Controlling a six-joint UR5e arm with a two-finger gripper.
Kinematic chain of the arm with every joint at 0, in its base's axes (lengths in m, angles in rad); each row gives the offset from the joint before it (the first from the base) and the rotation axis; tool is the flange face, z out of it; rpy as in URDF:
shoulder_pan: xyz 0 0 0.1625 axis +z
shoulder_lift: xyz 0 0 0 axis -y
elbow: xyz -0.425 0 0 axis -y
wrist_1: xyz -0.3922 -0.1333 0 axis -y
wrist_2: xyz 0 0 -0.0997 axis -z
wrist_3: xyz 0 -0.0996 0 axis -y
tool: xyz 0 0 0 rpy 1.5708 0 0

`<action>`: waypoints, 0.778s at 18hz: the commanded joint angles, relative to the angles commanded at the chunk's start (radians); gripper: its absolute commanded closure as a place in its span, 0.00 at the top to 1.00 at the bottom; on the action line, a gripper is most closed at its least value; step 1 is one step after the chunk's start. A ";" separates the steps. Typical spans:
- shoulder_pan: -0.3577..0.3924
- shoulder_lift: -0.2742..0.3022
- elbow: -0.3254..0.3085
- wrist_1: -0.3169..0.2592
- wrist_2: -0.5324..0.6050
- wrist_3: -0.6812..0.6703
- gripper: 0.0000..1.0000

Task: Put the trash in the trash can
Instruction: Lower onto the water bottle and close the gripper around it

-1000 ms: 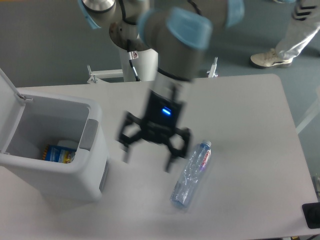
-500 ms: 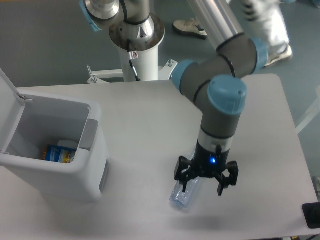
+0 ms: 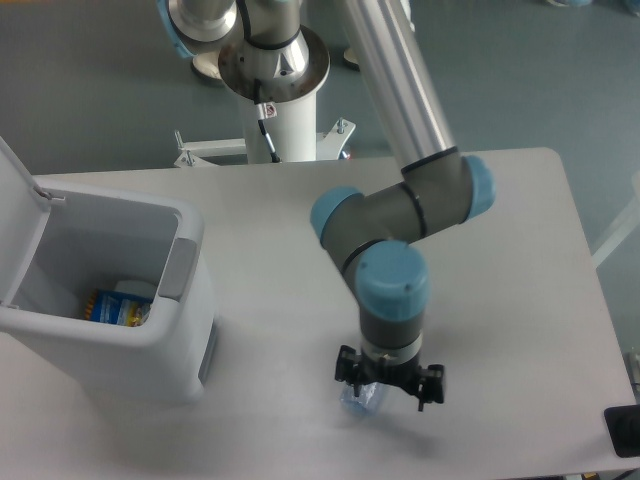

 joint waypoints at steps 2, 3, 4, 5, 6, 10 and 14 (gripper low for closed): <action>0.000 0.000 0.000 -0.012 0.000 0.000 1.00; 0.000 0.000 0.000 -0.015 0.000 0.000 1.00; 0.000 -0.003 0.000 -0.017 0.000 0.000 1.00; 0.000 -0.008 0.000 -0.018 0.002 -0.002 1.00; -0.002 -0.014 0.000 -0.019 0.002 -0.003 1.00; -0.003 -0.026 0.002 -0.020 0.000 -0.002 1.00; -0.014 -0.029 0.005 -0.043 -0.008 -0.011 0.60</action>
